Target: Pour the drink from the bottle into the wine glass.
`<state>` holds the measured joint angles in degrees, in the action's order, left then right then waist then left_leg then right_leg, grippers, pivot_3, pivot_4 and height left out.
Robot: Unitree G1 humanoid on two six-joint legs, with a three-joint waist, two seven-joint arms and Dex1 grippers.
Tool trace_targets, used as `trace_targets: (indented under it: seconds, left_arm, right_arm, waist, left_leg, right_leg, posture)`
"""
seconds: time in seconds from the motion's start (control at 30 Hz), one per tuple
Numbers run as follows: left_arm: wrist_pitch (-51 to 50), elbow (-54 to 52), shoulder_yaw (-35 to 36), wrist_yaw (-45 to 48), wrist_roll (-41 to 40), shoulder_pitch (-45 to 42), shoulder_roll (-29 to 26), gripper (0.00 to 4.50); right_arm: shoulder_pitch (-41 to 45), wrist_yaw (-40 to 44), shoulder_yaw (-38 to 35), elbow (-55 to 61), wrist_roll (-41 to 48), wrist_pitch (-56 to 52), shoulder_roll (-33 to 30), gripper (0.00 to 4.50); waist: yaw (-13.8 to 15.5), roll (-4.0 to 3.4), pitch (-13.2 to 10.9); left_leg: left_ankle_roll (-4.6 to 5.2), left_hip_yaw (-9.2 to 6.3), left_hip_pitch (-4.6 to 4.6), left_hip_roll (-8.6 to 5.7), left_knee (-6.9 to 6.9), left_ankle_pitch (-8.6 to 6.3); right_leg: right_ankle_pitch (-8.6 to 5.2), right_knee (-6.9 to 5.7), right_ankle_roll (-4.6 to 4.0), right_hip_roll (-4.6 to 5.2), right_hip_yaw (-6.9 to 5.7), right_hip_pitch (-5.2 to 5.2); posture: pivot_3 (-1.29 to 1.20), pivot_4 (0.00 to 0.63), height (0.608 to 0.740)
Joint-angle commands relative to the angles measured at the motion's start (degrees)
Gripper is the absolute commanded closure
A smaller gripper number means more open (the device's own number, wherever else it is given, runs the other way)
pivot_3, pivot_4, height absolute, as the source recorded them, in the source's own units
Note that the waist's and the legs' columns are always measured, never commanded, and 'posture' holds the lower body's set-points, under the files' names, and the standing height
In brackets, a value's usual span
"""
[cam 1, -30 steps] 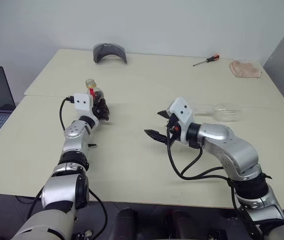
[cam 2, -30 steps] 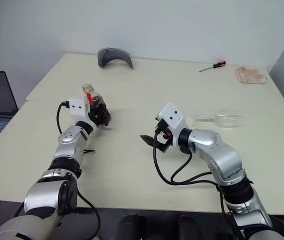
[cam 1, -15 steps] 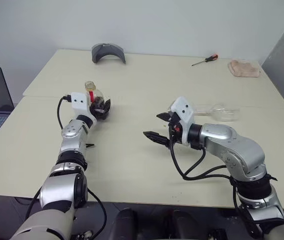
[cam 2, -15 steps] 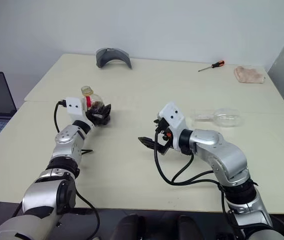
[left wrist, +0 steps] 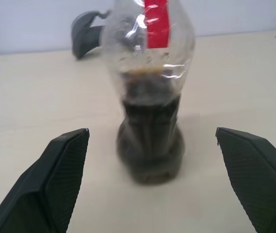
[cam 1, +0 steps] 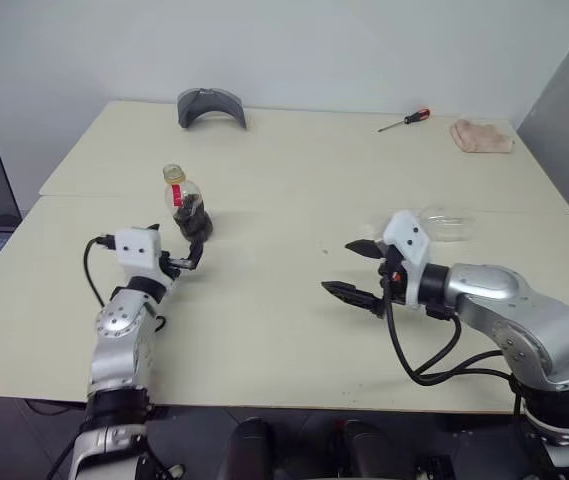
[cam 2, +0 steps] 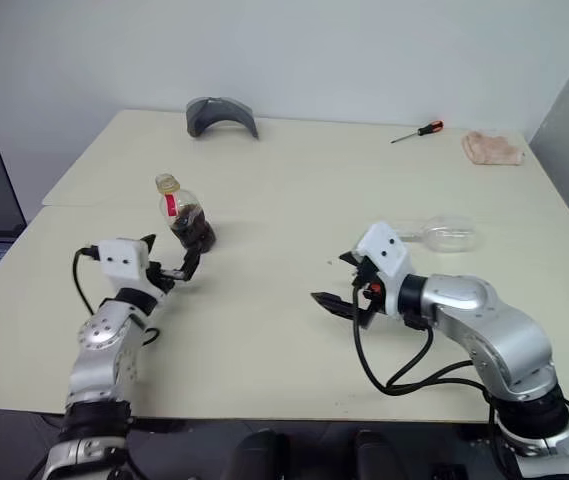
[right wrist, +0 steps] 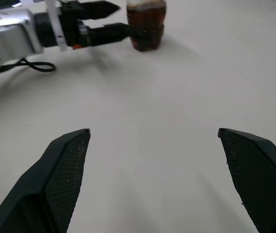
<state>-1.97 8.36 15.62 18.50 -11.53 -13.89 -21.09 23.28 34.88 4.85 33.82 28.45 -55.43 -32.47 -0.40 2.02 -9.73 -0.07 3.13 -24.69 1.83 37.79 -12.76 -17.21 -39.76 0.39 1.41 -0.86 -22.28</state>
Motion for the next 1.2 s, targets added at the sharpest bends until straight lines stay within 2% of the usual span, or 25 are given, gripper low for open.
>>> trace_targets:
  seconds: [0.03,0.17,0.27,0.3,0.33,0.4,0.5,0.53,0.6,0.7,0.8,0.9,1.2]
  left_arm:
    - [-6.04,-13.82,-0.01,-0.44,-2.32,6.36,-0.23,0.03]
    - [-12.97,-21.64,-4.67,5.51,-6.38,9.73,-1.30,0.03]
    - [-14.51,-20.91,-7.18,9.03,-6.85,6.92,-2.47,0.03]
    - [-13.93,-19.84,-8.38,10.52,-6.29,5.47,-3.07,0.03]
    - [-13.02,-18.67,-9.64,11.93,-5.46,3.97,-3.59,0.03]
    - [-11.32,-16.21,-12.64,15.25,-4.28,0.46,-4.29,0.03]
    - [-8.71,-12.72,-15.63,18.67,-3.15,-3.55,-4.31,0.03]
    - [-7.97,-11.79,-16.17,19.30,-2.84,-4.40,-4.23,0.03]
    - [-7.26,-10.47,-17.85,20.83,-2.63,-6.74,-3.54,0.03]
    - [-7.03,-9.50,-19.12,22.16,-2.65,-8.84,-2.69,0.03]
    - [-6.96,-9.47,-19.81,24.20,-3.37,-10.00,-2.24,0.03]
    - [-8.07,-10.54,-20.80,27.96,-5.27,-10.92,-2.30,0.03]
    - [-11.61,-11.17,-21.27,30.18,-6.75,-13.75,-1.60,0.03]
  right_arm:
    - [-4.44,-2.54,-4.70,1.93,-3.14,4.49,-2.21,0.00]
    - [-9.23,-9.61,-4.31,-0.87,-14.85,14.89,-4.48,0.00]
    - [-10.91,-11.78,-3.08,-3.25,-20.87,19.90,-5.65,0.00]
    - [-11.02,-13.59,-4.06,-3.95,-20.67,18.39,-3.73,0.00]
    - [-10.75,-15.59,-5.87,-4.48,-19.03,15.62,-0.58,0.00]
    - [-9.14,-20.90,-13.64,-4.69,-10.62,5.74,10.56,0.00]
    - [-7.36,-26.00,-19.97,-4.75,-6.47,-1.46,20.35,0.00]
    - [-6.44,-27.52,-22.07,-5.06,-4.97,-3.36,22.89,0.00]
    - [-2.55,-33.62,-31.65,-7.40,2.13,-6.48,31.50,0.00]
    - [2.03,-40.52,-40.64,-9.77,9.09,-7.54,39.11,0.00]
    - [4.83,-45.39,-44.70,-12.33,13.49,-5.82,42.70,0.00]
    - [7.15,-48.63,-44.78,-16.69,16.97,-2.10,45.20,0.00]
    - [9.59,-49.71,-41.24,-29.70,20.85,8.78,43.07,0.00]
  waist:
    - [0.04,0.00,0.00]
    - [0.31,0.00,0.01]
    - [0.43,0.00,0.01]
    - [0.38,0.01,0.01]
    - [0.35,0.04,0.03]
    - [0.33,0.07,0.05]
    - [0.15,-0.04,0.02]
    - [0.11,-0.04,0.03]
    - [0.07,-0.05,0.02]
    - [0.12,-0.06,0.02]
    - [0.07,-0.10,0.00]
    - [0.02,-0.11,0.00]
    - [-0.78,-0.14,-0.01]
  left_leg:
    - [0.00,0.01,0.00,-0.01,0.00,0.00]
    - [0.00,0.05,0.00,-0.05,-0.01,-0.01]
    - [0.00,0.03,0.01,-0.07,0.00,0.00]
    - [0.00,0.04,0.01,-0.08,0.01,0.00]
    - [0.00,0.05,0.01,-0.08,0.01,0.00]
    - [-0.01,0.04,0.02,-0.04,0.01,0.00]
    - [-0.04,0.08,0.04,0.02,-0.03,0.02]
    - [-0.03,0.13,0.04,0.02,-0.05,0.01]
    - [-0.03,0.15,0.06,0.02,-0.04,0.01]
    - [-0.02,0.11,0.06,0.04,-0.05,0.01]
    - [-0.01,0.15,0.05,-0.01,-0.06,0.00]
    - [-0.01,0.17,0.04,-0.05,-0.07,0.00]
    - [0.01,0.15,0.05,-0.02,-0.09,0.00]
  right_leg:
    - [0.00,0.01,0.00,0.00,0.01,0.01]
    - [-0.01,0.11,0.02,0.02,0.04,0.04]
    - [-0.01,0.05,0.02,-0.01,0.03,0.03]
    - [-0.02,0.06,0.03,-0.03,0.04,0.03]
    - [-0.02,0.06,0.03,-0.06,0.05,0.03]
    - [-0.02,0.06,0.03,-0.12,0.07,0.04]
    - [-0.02,-0.09,0.01,-0.19,0.16,-0.01]
    - [-0.02,-0.08,0.01,-0.17,0.18,-0.03]
    - [-0.02,-0.08,0.01,-0.16,0.20,-0.03]
    - [-0.02,-0.12,-0.01,-0.16,0.15,-0.03]
    - [-0.02,-0.09,-0.01,-0.14,0.18,-0.04]
    - [-0.02,-0.07,-0.01,-0.10,0.20,-0.04]
    - [-0.03,-0.10,-0.01,-0.15,0.20,-0.06]
  posture:
    - [0.00,0.150,0.740]
    - [0.00,0.150,0.740]
    - [0.00,0.150,0.740]
    - [0.00,0.150,0.740]
    - [0.00,0.150,0.740]
    - [0.00,0.150,0.740]
    - [0.00,0.150,0.740]
    - [0.00,0.150,0.740]
    - [0.00,0.150,0.740]
    - [0.00,0.150,0.740]
    - [0.00,0.150,0.740]
    - [0.00,0.150,0.740]
    - [0.00,0.150,0.740]
